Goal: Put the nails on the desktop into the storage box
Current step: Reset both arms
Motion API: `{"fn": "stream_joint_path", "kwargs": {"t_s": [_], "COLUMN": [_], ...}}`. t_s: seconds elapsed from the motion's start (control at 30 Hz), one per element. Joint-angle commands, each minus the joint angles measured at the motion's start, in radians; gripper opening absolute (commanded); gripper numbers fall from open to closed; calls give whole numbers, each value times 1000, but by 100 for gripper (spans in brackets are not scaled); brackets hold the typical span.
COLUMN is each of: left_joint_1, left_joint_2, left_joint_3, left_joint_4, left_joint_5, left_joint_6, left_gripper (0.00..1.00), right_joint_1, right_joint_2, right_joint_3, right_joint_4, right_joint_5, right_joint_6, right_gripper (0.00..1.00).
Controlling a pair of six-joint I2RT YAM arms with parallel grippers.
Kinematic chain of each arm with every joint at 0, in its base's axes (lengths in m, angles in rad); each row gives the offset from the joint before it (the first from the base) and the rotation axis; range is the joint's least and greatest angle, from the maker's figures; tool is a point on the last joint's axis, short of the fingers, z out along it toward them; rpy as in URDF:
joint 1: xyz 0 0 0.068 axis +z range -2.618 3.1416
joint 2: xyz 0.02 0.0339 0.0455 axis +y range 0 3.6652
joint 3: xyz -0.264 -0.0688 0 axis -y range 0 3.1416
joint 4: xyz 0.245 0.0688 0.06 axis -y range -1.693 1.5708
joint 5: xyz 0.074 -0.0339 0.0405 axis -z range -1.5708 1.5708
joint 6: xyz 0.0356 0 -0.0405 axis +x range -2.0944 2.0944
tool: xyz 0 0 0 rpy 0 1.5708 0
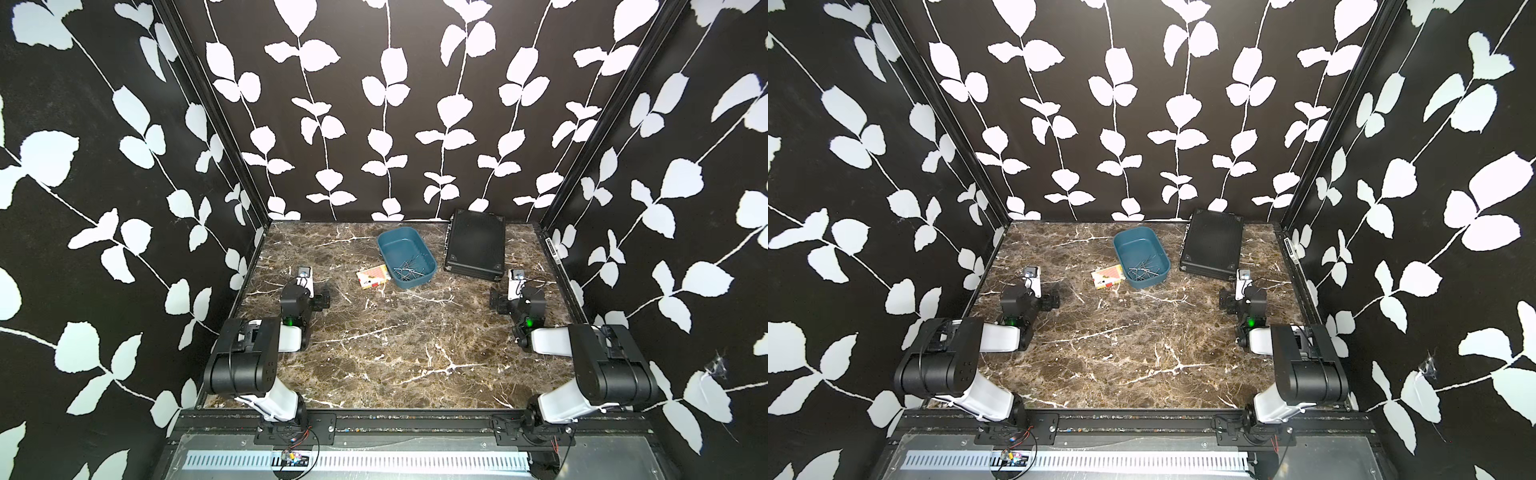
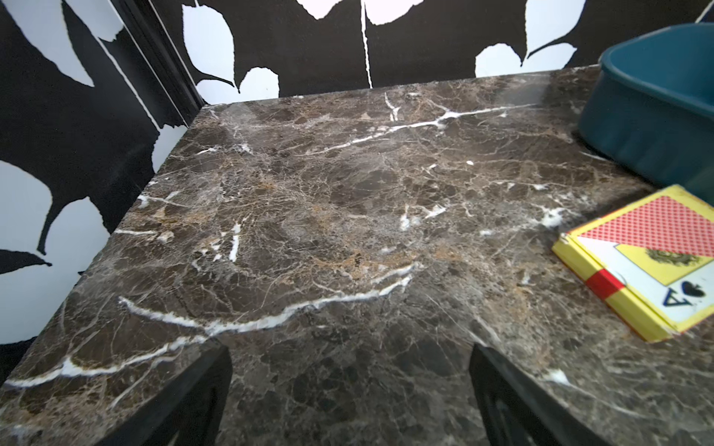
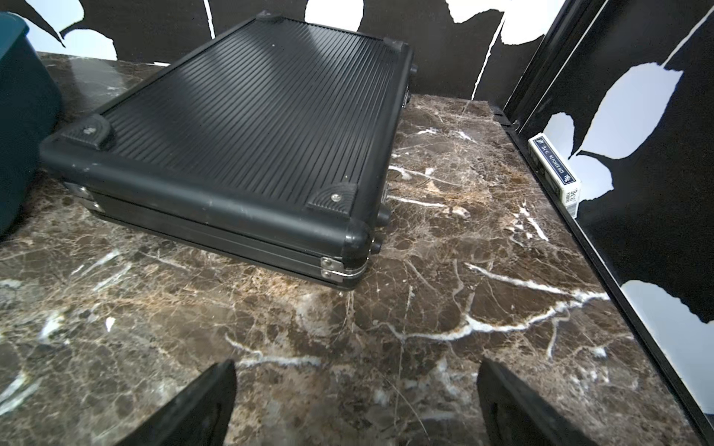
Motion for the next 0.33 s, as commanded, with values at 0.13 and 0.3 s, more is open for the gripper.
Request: {"fn": "stream_joint_path", "kwargs": {"t_s": [0.13, 0.3], "left_joint_1": [-11, -11], "left_joint_2": [-20, -24], "left_joint_3": [25, 20], "left_joint_4": [-26, -22], "left_joint_5": [-2, -4], "left_joint_6": [24, 22], "left_gripper": [99, 99], "right_joint_1": [-4, -4], "right_joint_2": [-11, -8], "right_joint_3": [19, 20], "right_joint_4": [11, 6], "right_joint_5": [11, 9], "right_joint_6": [9, 9], "right_gripper": [100, 100]}}
